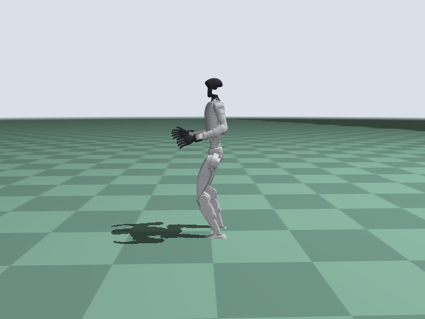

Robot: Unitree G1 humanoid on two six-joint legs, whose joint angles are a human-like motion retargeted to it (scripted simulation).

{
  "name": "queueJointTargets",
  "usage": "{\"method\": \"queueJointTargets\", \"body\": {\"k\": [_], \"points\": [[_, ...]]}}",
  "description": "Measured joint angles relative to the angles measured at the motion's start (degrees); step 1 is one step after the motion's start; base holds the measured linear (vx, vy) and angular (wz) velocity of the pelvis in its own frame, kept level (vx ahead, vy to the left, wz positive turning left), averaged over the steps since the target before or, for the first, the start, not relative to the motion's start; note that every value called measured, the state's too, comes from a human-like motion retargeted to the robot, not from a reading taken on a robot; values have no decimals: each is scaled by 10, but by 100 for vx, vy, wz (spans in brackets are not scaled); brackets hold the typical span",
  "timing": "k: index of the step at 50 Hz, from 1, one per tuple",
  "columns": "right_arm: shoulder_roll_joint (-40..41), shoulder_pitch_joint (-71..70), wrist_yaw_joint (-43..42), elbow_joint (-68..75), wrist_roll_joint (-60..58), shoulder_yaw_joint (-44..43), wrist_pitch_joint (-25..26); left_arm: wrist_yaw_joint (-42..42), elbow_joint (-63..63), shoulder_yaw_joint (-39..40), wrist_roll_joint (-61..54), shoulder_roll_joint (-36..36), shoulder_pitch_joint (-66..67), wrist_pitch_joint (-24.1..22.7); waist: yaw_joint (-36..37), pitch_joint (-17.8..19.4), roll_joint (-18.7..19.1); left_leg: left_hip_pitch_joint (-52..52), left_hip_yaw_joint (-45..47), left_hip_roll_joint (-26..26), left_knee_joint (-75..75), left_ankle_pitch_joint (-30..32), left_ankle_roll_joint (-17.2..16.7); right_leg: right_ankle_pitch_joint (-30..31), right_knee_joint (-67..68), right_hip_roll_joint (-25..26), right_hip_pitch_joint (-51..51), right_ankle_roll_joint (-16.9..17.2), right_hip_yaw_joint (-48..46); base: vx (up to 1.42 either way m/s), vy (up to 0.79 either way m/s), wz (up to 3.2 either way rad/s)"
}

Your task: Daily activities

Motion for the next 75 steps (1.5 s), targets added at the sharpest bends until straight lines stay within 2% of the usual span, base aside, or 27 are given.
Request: {"method": "queueJointTargets", "body": {"k": [19,33,41,48,55,59,67,75], "points": [[27,10,-12,3,63,-35,9,-55,-10,-46,-8,-7,-40,28,41,5,25,-3,-36,-18,-2,-3,-8,-1,-13,-20,22,8,-38,0,1,13],[-7,-48,35,32,79,10,18,-96,-43,-80,-28,-5,-81,30,-6,-5,61,-2,-47,27,-4,-39,-6,24,-52,-4,41,16,-31,1,1,-12],[-35,-82,72,93,50,80,30,-106,69,-134,-13,-15,-121,33,-60,-16,66,6,-31,53,-9,-63,-4,50,-104,14,56,23,-4,6,8,-38],[-28,-85,81,225,12,137,38,-80,324,-154,30,-68,-113,40,-99,-25,45,13,-3,50,-16,-87,9,53,-116,4,54,34,17,5,15,-27],[19,-77,48,439,-4,130,46,-3,632,-71,19,-132,-74,50,-119,-29,16,10,23,31,-5,-111,23,38,-83,-26,37,50,27,3,18,-12],[33,-70,26,547,-4,100,49,32,723,10,-16,-123,-41,47,-122,-26,2,4,34,18,9,-121,31,31,-58,-45,24,58,29,2,18,-5],[29,-32,8,639,13,39,54,49,733,128,-72,-51,47,35,-120,-17,-12,-4,45,-8,22,-131,43,31,-8,-87,4,65,17,1,16,2],[27,-9,15,637,20,16,60,32,700,168,-87,-16,88,34,-125,-12,-20,7,48,-30,6,-122,51,32,37,-136,-9,53,-12,-1,10,7]]}}
